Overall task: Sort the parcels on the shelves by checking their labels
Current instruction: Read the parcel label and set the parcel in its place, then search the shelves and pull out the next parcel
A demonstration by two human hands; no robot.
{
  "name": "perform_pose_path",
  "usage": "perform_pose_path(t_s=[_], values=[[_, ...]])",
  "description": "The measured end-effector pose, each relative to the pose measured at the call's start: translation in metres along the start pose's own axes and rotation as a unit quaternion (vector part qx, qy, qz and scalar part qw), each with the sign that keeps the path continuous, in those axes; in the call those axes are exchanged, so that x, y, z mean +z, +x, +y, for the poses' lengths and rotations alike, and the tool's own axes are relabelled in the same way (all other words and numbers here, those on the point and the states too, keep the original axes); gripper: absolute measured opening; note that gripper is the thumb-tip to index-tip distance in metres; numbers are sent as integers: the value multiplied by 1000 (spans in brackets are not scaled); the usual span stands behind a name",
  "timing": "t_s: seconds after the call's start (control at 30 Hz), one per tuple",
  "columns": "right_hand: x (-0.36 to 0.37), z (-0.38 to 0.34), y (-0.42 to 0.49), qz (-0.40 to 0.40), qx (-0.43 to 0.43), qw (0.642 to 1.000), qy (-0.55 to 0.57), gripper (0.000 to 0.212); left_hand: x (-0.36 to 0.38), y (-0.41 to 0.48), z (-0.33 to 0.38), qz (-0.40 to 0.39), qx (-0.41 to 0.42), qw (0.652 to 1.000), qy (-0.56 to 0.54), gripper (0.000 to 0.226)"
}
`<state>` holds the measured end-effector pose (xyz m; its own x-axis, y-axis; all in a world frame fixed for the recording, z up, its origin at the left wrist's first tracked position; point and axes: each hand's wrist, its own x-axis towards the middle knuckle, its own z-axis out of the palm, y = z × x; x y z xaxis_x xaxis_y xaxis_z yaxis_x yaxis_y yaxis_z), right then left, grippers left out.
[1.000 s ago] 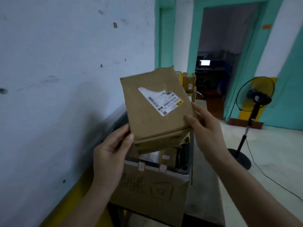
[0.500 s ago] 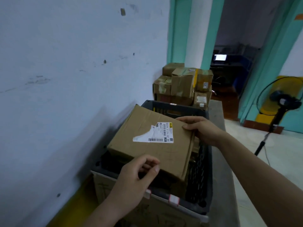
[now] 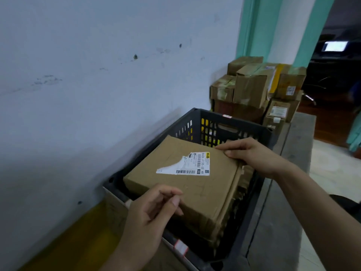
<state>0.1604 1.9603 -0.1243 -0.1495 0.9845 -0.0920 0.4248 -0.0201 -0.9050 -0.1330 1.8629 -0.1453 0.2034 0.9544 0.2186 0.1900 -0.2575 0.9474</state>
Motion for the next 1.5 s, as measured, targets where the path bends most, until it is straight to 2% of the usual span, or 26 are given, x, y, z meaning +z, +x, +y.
perform_pose_path(t_s=[0.13,0.27,0.33,0.4,0.43,0.47,0.53,0.67,0.77,0.83,0.97,1.1,1.3,1.5], values=[[27,9,2,-48,-43,997,34,22,-11,-4,-17,152,-14,984,96,25],[31,-2,10,-72,-62,995,-31,16,-25,-9,-19,204,-8,972,121,23],[33,-13,9,-68,-83,972,-209,34,-26,-15,-15,212,0,972,104,19],[53,-27,2,0,-141,908,-394,55,-28,-25,-12,231,0,969,84,13],[67,-38,-6,37,-193,889,-414,57,-30,-32,-12,247,-2,966,75,14],[84,-50,-14,44,-248,885,-392,54,-34,-40,-12,266,-5,962,60,17],[120,-72,-36,-11,-325,899,-295,43,-45,-63,-15,310,-18,951,13,23],[210,-113,-93,-149,-380,897,-169,32,-83,-136,-24,412,-37,908,-67,25],[291,-130,-133,-227,-369,896,-99,26,-112,-215,-24,498,-40,861,-99,15],[346,-135,-158,-285,-346,890,-78,21,-127,-276,-21,566,-47,815,-115,13],[449,-144,-223,-416,-316,852,-35,13,-146,-416,-7,680,-68,722,-105,16],[540,-158,-309,-541,-302,785,7,14,-152,-541,17,766,-80,636,-60,32],[639,-167,-437,-695,-262,669,8,19,-135,-681,55,858,-94,504,1,21],[713,-186,-531,-763,-280,583,-7,20,-120,-773,74,921,-96,378,29,20]])
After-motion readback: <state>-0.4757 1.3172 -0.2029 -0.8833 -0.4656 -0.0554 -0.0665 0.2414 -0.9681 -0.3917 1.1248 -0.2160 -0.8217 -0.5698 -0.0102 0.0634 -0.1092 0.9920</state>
